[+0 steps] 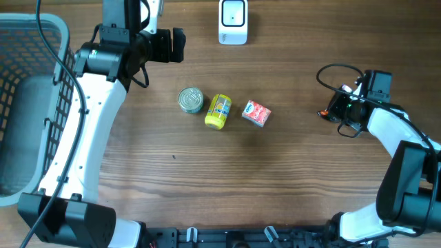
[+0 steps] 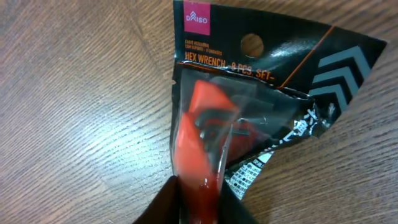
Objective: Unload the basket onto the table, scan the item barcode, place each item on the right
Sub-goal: 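Grasp the hex wrench package on the table with the right gripper, then move the package to the far right table edge and release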
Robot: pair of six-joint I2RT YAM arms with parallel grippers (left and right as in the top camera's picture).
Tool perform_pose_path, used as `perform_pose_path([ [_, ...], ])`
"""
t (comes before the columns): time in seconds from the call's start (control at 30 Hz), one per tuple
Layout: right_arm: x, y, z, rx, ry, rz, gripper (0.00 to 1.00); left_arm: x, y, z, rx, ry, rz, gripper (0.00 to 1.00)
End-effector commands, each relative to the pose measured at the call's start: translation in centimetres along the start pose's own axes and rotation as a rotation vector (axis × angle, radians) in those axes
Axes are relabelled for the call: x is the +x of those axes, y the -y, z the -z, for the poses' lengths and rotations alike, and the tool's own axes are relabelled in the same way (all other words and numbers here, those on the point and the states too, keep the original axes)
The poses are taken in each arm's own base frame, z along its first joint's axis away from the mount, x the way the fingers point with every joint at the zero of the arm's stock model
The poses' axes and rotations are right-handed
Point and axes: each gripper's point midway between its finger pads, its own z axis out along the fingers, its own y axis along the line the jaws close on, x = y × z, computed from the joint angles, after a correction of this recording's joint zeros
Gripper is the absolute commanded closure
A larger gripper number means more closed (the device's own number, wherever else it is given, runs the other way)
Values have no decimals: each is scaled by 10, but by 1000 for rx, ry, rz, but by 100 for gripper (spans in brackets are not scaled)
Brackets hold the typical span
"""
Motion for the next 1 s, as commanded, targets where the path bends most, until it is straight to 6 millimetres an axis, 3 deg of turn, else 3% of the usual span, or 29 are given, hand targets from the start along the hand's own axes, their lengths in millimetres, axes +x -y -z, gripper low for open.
perform_pose_path([
  [0.0,-4,1,-2,9,6,1,92,2,-3,-4,-14,-8,-14,0],
  [0.27,-15,-3,13,-3,54,5,95,3,-3,-4,-14,-8,-14,0],
  [0.43,-45,27,52,68,176,-3,95,4,-3,-4,-13,-16,-14,0],
  [0.53,-66,65,81,106,261,-129,95,4,-3,-3,-13,-14,-14,0],
  [0.7,-94,160,117,286,421,-337,95,4,-2,-4,-13,-15,-14,0],
  [0.77,-102,188,131,368,486,-382,95,4,-2,-4,-13,-15,-14,0],
  [0.87,-116,217,146,435,581,-425,95,4,-2,-4,-13,-16,-10,0],
  [0.97,-126,235,144,467,632,-448,95,4,-2,-4,-13,-16,-10,0],
])
